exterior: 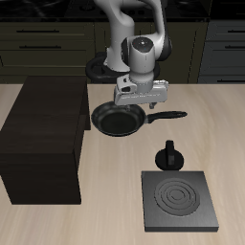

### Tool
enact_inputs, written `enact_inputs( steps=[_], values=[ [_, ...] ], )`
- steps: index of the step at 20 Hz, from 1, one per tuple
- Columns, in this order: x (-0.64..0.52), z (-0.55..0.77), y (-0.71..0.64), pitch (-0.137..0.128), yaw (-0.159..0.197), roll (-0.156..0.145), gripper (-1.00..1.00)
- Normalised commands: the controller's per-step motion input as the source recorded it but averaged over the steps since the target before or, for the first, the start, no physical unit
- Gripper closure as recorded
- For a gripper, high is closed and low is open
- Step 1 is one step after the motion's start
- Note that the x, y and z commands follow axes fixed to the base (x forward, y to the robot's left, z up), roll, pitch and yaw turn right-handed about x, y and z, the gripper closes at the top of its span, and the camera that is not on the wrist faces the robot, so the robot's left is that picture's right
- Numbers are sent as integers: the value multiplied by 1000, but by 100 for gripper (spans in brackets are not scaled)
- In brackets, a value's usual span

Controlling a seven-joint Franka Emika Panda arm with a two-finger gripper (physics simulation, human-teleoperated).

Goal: Place the frypan on the flat stove

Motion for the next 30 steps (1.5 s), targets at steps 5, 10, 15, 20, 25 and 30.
enact_inputs(
  steps=[5,10,15,20,25,30],
  values=[
    [45,-393,138,43,26,27,-100],
    [68,-293,-34,50,10,-3,-100],
    [83,-346,-46,56,-8,24,100],
    [-59,50,-11,-22,27,-1,100],
    [-10,207,-22,-41,34,-16,100],
    [18,80,-20,-5,16,0,100]
  ],
)
